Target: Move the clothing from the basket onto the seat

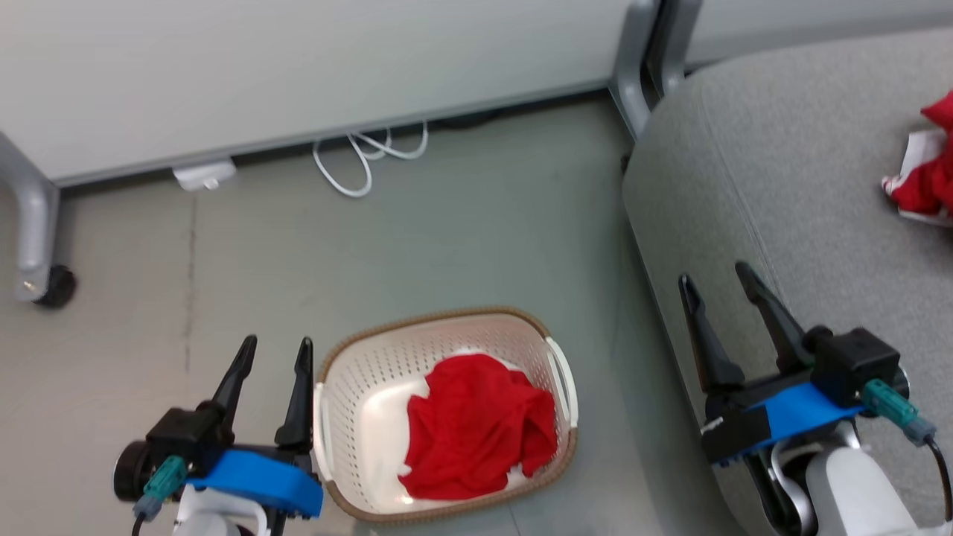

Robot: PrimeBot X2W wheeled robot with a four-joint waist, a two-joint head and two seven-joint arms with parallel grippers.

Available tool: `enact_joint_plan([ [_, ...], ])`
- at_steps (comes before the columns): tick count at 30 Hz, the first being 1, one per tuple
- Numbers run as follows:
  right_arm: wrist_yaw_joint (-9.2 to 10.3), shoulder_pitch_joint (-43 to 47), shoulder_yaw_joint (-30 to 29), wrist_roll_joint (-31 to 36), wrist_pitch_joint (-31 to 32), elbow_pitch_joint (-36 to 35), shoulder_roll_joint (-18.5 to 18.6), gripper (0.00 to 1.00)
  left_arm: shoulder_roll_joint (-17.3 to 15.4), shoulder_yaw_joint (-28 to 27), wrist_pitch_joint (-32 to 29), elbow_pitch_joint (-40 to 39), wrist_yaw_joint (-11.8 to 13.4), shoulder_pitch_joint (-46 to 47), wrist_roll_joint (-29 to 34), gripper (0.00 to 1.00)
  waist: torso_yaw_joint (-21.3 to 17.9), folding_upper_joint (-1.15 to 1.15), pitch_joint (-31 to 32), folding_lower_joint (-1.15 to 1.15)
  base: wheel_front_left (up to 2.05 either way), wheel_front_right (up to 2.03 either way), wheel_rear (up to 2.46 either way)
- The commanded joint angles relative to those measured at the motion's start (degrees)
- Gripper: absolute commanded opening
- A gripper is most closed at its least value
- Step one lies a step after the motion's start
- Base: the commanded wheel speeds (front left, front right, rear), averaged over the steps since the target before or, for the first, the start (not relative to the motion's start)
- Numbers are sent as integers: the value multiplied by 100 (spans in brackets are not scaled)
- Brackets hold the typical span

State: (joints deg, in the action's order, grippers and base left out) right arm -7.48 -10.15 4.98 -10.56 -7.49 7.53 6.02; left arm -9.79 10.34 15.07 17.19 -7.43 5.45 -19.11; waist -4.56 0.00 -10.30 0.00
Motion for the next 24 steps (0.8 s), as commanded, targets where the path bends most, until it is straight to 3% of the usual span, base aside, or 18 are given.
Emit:
enact_joint_plan([
  [1,-3,-211,42,-27,-71,-59,-32,100,-87,100,15,63,-5,251,39,100,-359,0,-642,0,0,0,0],
  [13,-3,-1398,331,24,-399,-240,-184,100,-561,1108,15,1042,-5,1799,-147,100,-1171,0,-2662,0,0,0,0],
  [24,-3,-1834,467,24,-562,-293,-256,100,-574,2408,-33,2440,-5,3217,-559,100,-1323,0,-3661,0,0,0,0],
])
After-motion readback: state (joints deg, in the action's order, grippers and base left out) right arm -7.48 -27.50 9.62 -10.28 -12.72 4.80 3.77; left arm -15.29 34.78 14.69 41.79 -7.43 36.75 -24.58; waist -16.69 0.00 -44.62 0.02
